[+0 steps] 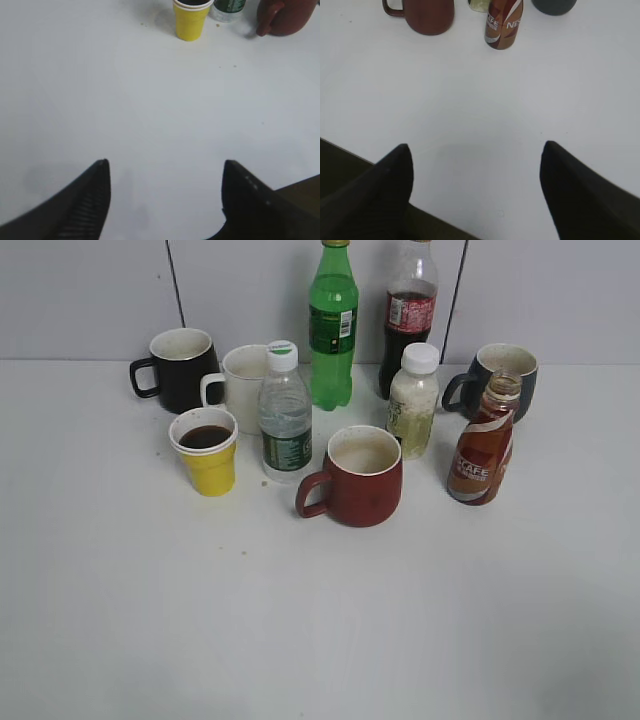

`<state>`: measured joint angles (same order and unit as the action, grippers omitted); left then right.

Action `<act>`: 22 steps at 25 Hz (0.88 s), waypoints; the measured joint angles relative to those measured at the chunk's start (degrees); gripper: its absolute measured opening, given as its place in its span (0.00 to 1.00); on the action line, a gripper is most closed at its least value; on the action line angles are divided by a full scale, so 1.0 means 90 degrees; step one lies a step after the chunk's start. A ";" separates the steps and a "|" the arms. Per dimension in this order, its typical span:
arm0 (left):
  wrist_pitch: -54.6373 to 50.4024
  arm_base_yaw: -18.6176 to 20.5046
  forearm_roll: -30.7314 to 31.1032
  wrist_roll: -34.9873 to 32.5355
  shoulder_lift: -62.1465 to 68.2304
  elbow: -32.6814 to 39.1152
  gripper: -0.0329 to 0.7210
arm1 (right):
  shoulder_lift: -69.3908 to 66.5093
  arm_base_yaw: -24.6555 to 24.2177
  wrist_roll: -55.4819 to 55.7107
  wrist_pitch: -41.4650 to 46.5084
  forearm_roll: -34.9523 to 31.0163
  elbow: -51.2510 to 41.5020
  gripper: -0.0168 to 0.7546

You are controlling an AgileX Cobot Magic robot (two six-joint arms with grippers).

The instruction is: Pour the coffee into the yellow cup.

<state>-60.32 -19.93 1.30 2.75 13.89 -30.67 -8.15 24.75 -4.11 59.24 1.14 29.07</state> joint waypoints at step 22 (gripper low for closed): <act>0.0006 0.1121 0.0000 0.0000 -0.0506 0.0000 0.67 | 0.0020 -0.1342 -0.0013 0.0000 -0.0002 0.0000 0.79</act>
<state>-60.26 -9.84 1.30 2.75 9.33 -30.67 -7.97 12.67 -4.23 59.24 1.12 29.07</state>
